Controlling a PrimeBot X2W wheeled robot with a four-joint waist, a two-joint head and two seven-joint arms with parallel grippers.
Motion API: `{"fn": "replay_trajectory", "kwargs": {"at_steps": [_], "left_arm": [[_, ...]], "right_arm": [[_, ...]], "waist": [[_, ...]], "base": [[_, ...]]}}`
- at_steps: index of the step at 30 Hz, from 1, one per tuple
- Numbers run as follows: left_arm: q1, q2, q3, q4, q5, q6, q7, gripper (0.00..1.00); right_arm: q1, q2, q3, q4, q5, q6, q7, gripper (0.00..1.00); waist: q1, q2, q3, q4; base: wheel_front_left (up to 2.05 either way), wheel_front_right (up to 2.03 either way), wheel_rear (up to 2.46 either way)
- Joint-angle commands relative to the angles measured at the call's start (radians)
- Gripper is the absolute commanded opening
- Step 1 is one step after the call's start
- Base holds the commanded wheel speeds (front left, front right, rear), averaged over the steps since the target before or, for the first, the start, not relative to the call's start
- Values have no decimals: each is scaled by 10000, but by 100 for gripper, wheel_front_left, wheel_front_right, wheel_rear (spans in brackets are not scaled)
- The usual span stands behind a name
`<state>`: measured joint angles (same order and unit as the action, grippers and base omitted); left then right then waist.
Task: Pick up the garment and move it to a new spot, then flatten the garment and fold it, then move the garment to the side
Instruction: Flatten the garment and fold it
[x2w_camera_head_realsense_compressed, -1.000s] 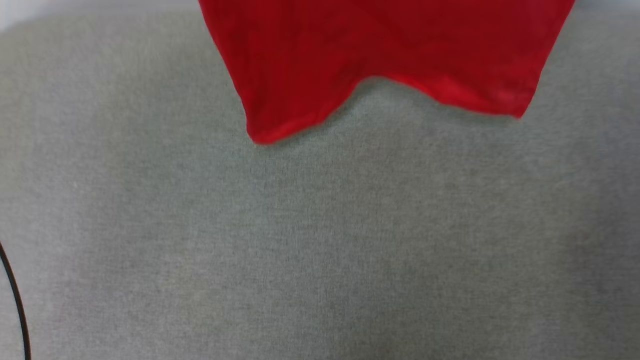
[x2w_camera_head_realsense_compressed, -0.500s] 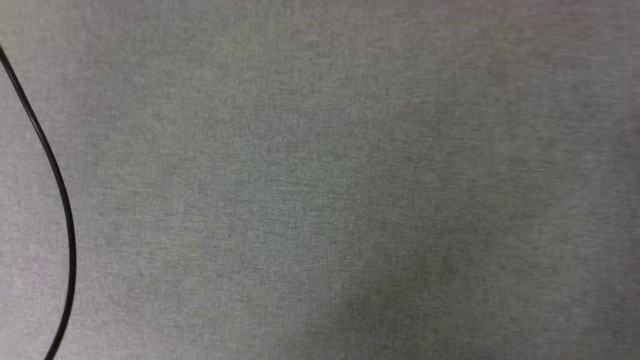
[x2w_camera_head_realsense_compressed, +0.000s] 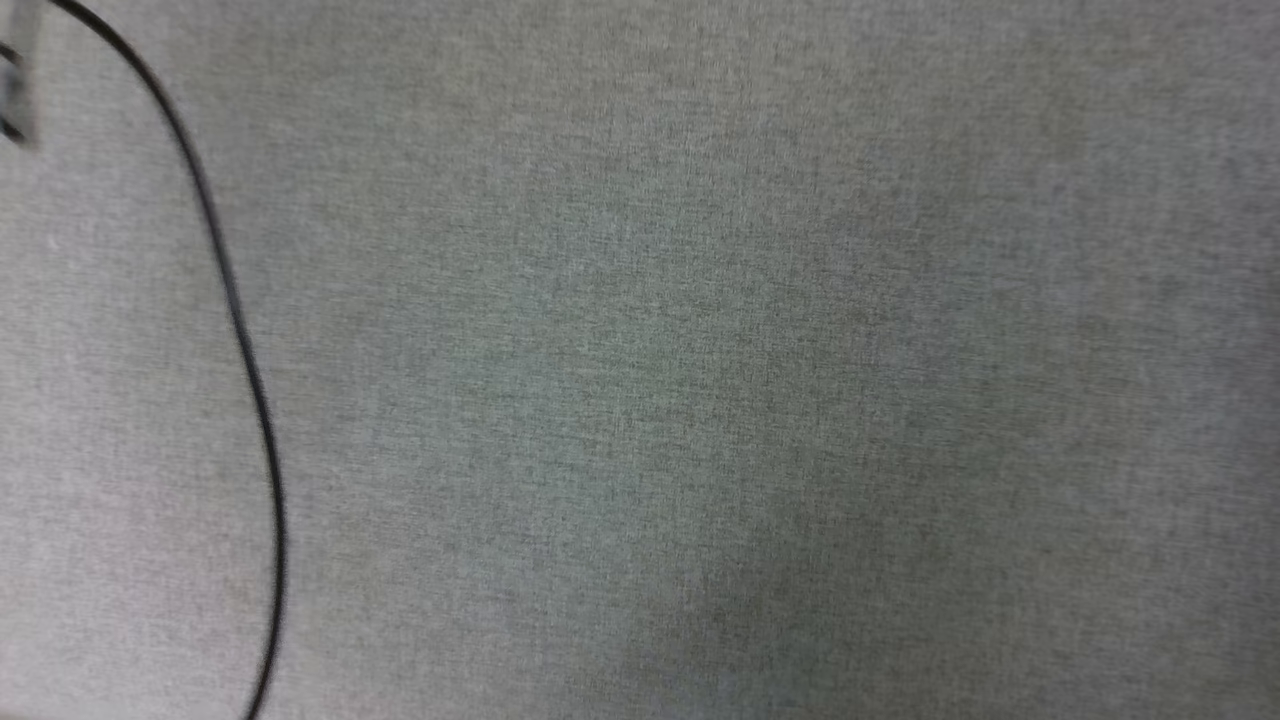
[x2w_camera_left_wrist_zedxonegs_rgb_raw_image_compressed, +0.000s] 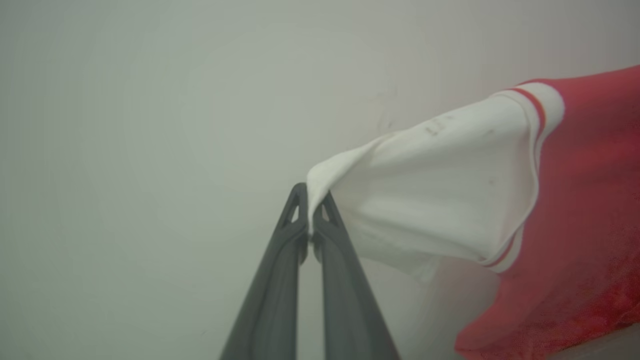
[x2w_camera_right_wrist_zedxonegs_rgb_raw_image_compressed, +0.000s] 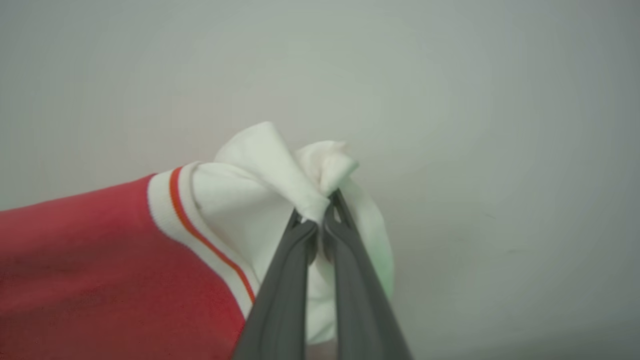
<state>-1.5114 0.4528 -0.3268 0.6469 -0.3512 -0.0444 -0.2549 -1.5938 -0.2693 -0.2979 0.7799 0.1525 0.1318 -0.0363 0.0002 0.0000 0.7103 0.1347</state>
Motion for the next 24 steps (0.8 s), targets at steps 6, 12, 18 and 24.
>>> {"fn": "replay_trajectory", "kwargs": {"at_steps": [6, 12, 18, 24], "left_arm": [[2062, -328, 114, -220, -107, -106, -117, 0], [4506, -664, 270, -536, -142, -94, -103, 0], [6603, -938, 310, -727, -170, -114, -105, 0], [8613, -1023, 305, -707, -191, -175, -104, 0]], "right_arm": [[2078, -93, 655, 177, 1084, -21, -153, 0], [4372, -357, 1150, 13, 2412, -20, 4, 0], [6483, -423, 1594, -161, 3533, -20, 457, 0], [8668, -569, 1868, -586, 4611, -20, 937, 0]], "waist": [[-2, 0, -922, -147], [-2, 0, -2026, -200], [-2, 0, -2977, -243], [-2, 0, -3987, -221]], "base": [[0, 0, 0], [0, 0, 0], [0, 0, 0], [0, 0, 0]]}}
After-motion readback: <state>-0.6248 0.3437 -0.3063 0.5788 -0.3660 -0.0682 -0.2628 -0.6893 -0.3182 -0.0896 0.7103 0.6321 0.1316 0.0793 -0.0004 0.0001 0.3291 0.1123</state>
